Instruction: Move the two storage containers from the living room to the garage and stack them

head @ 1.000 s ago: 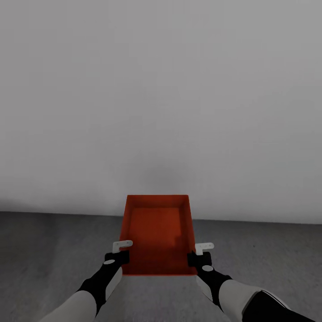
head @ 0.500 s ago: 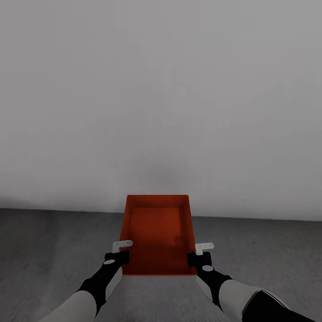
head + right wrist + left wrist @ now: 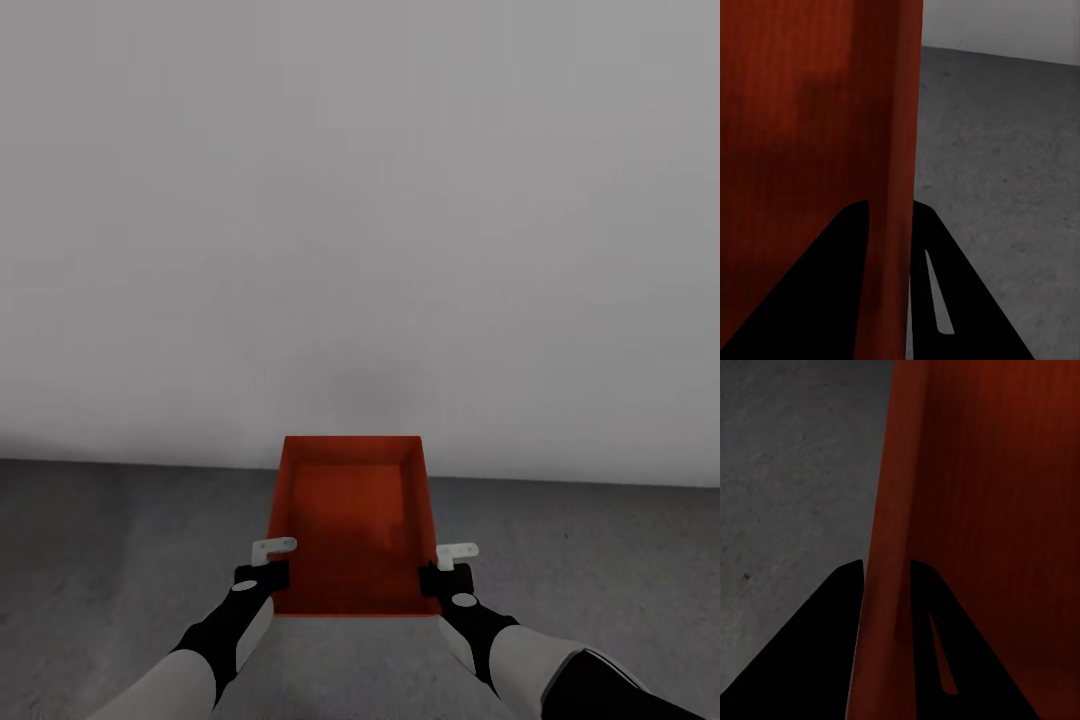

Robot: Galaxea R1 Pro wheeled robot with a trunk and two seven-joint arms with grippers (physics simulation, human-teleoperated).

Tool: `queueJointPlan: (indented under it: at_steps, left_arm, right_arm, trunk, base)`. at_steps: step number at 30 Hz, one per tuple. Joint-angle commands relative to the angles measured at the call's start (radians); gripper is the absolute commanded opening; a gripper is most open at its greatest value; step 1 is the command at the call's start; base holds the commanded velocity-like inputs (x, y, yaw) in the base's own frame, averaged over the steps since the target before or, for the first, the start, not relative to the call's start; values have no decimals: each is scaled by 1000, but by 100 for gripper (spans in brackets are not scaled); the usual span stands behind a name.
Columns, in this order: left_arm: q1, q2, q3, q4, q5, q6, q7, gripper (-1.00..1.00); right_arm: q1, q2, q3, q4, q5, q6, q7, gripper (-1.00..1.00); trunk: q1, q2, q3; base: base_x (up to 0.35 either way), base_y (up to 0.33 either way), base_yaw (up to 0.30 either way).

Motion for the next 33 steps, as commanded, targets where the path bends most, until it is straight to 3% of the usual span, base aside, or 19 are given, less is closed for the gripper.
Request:
queueJointPlan:
  at_steps: [1,33]
  left_arm:
    - [0,16,23,-2,8,7,13,-100]
    - [0,17,22,12,7,7,13,-100]
  right_arm:
    - [-1,-1,-16,-1,-7,-6,-3,-100]
    - [-1,-2,-16,-1,-7,-6,-3,-100]
  trunk:
    - [0,-1,-3]
    - [0,-1,-54]
  base:
    - [0,0,0]
    - [0,0,0]
